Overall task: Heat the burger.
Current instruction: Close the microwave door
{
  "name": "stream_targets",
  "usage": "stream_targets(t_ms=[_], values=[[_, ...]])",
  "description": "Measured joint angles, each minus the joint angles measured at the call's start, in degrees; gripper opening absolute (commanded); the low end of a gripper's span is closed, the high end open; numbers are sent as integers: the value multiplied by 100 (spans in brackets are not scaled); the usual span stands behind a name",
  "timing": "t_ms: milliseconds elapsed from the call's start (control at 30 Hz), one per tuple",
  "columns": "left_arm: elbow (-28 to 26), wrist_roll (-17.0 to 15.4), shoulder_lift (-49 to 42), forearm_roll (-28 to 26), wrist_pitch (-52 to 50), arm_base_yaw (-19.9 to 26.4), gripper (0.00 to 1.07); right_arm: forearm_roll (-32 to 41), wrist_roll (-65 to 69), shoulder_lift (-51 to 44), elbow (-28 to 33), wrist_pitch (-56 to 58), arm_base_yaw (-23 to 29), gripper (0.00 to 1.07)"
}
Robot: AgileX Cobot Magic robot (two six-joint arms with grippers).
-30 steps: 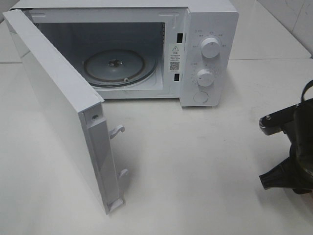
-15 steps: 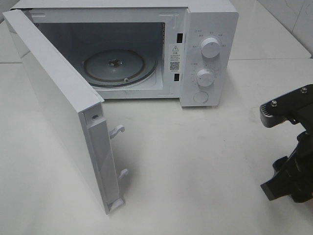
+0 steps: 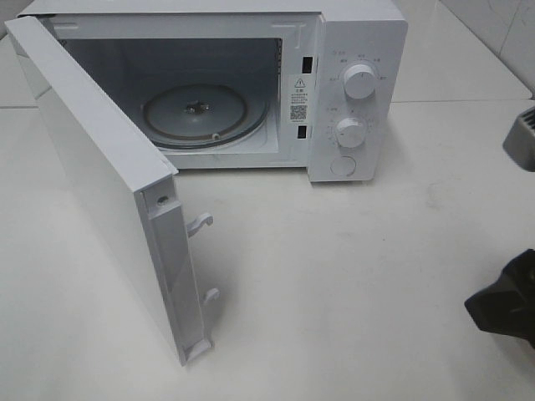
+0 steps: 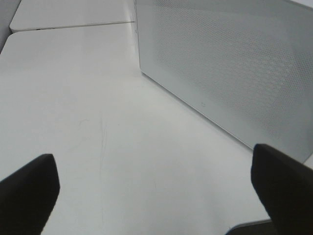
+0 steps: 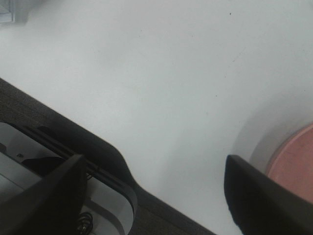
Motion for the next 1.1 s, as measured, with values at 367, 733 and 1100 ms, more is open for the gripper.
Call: stream_targets(t_ms=[367, 733, 1100], values=[[0, 0, 0, 0, 0, 0, 100, 80, -69, -1100, -132, 1134, 0, 76], [0, 0, 0, 0, 0, 0, 100, 80, -178, -2412, -132, 1507, -848, 76], [0, 0, 0, 0, 0, 0, 100, 80, -413, -3667, 332, 1450, -2023, 76]])
